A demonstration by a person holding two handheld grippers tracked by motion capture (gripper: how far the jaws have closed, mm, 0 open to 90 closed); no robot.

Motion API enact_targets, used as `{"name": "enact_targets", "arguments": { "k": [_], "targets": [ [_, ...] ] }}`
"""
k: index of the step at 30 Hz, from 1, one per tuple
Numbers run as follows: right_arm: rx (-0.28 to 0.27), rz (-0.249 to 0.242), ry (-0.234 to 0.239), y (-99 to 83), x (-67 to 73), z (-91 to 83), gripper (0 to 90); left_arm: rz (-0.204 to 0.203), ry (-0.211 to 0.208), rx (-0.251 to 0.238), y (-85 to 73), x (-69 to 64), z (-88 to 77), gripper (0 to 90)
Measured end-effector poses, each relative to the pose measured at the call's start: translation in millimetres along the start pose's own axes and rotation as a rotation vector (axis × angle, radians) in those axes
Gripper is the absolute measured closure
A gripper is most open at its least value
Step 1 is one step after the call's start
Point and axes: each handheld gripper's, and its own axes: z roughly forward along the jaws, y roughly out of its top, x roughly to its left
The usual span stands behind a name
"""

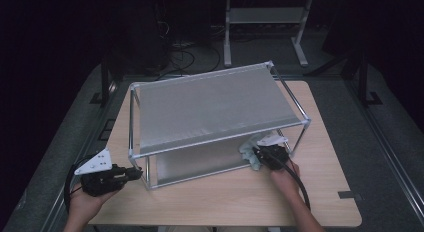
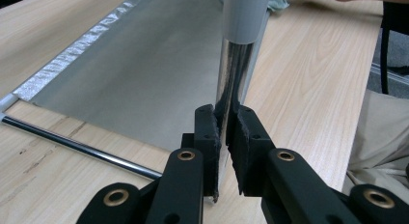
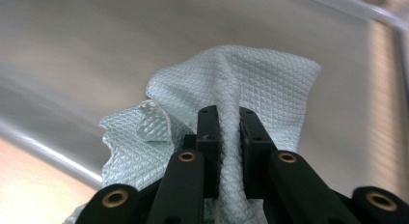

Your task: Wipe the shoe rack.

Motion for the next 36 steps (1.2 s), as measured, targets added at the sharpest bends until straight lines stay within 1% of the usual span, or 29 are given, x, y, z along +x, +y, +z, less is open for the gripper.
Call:
{"name": "enact_targets", "arguments": {
  "k": [1,2,4,5,7,8,9,11,12,13,14,15,16,17,18,19,20,22,23,24,25,26,27,28,30,32,33,34,36],
  "targets": [
    [0.000,0.005,-0.010,-1.9,-4.7,-1.2,81.3,-0.001,-0.001,0.000,0.1,-0.1,0.2,81.4],
    [0.000,0.023,-0.007,-2.6,-6.4,-1.9,81.3,-0.001,0.001,0.000,0.3,-0.4,0.4,81.4],
    [0.000,0.013,-0.010,-0.2,-1.3,-0.5,81.3,-0.002,0.002,0.001,0.6,-0.6,0.7,81.4],
    [-0.002,0.004,0.003,1.9,2.7,1.2,81.3,-0.002,0.002,0.002,0.6,-0.5,0.7,81.4],
    [-0.010,-0.020,0.048,6.5,14.1,4.8,81.2,-0.002,0.001,0.001,0.5,-0.4,0.6,81.4],
    [-0.012,-0.060,0.073,9.1,23.0,7.6,80.8,-0.003,0.000,0.000,0.3,-0.2,0.6,81.4],
    [-0.034,-0.095,0.100,10.9,27.7,10.1,80.8,-0.003,-0.002,-0.001,0.2,0.0,0.5,81.3],
    [-0.048,-0.104,0.116,13.0,35.3,10.9,80.8,-0.005,-0.003,-0.005,-0.5,0.5,0.2,81.3],
    [-0.051,-0.107,0.125,13.1,32.5,10.7,80.8,-0.004,-0.004,-0.005,-0.7,0.6,0.0,81.3],
    [-0.050,-0.108,0.111,12.3,28.3,10.1,80.9,-0.003,-0.003,-0.004,-0.8,0.6,0.0,81.3],
    [-0.042,-0.109,0.084,10.6,23.5,8.0,80.9,-0.003,-0.003,-0.003,-0.7,0.6,-0.1,81.3],
    [-0.027,-0.084,0.068,7.8,17.7,5.7,80.9,-0.003,-0.003,-0.003,-0.5,0.6,0.0,81.3],
    [-0.005,-0.061,0.040,4.4,10.3,2.5,80.9,-0.002,-0.002,-0.001,-0.2,0.5,0.0,81.3],
    [-0.002,-0.040,0.021,1.2,3.7,-0.2,80.9,-0.002,-0.003,0.001,0.0,0.5,0.0,81.3],
    [-0.002,-0.013,0.017,-1.9,-1.9,-2.7,80.9,-0.003,-0.002,0.000,0.0,0.3,0.1,81.3],
    [-0.002,-0.007,0.007,-5.0,-7.4,-4.6,80.9,-0.003,-0.002,0.000,0.1,0.2,0.4,81.3],
    [-0.004,0.008,0.000,-6.6,-8.7,-6.3,81.0,-0.003,-0.002,-0.002,0.2,0.1,0.8,81.3],
    [-0.011,0.000,-0.006,-6.8,-5.1,-6.6,81.1,-0.003,0.005,-0.001,0.6,-0.5,1.4,81.4],
    [-0.018,0.009,0.014,-6.0,-2.0,-6.2,81.0,-0.004,0.005,-0.002,0.5,-0.4,1.4,81.4],
    [-0.032,-0.011,0.050,-4.7,2.5,-4.9,81.0,-0.004,0.004,-0.003,0.4,-0.2,1.3,81.4],
    [-0.034,-0.033,0.066,-4.1,5.7,-4.1,81.0,-0.004,0.004,-0.003,0.3,0.0,1.2,81.4],
    [-0.035,-0.063,0.065,-2.8,10.5,-3.1,81.0,-0.004,0.004,-0.003,0.2,0.0,1.1,81.4],
    [-0.032,-0.075,0.064,-2.1,10.1,-3.2,81.0,-0.004,0.005,-0.003,0.2,-0.1,1.0,81.4],
    [-0.029,-0.067,0.065,-2.3,8.3,-3.7,81.0,-0.003,0.005,-0.002,0.1,-0.1,0.9,81.4],
    [-0.022,-0.072,0.025,-4.4,1.0,-5.5,81.0,-0.002,0.005,-0.002,0.2,-0.1,0.8,81.4],
    [-0.009,-0.047,-0.006,-7.8,-8.0,-8.7,81.0,-0.002,0.004,-0.001,0.5,-0.1,1.1,81.4],
    [-0.005,-0.030,-0.013,-9.3,-11.1,-10.2,81.0,-0.002,0.004,0.000,0.7,-0.2,1.3,81.4],
    [-0.008,-0.020,-0.011,-10.3,-13.2,-11.0,81.0,-0.003,0.004,0.000,0.9,-0.4,1.5,81.3],
    [-0.016,-0.021,-0.003,-10.2,-10.2,-11.1,81.0,-0.004,0.002,-0.002,0.6,-0.1,1.5,81.3]
  ]
}}
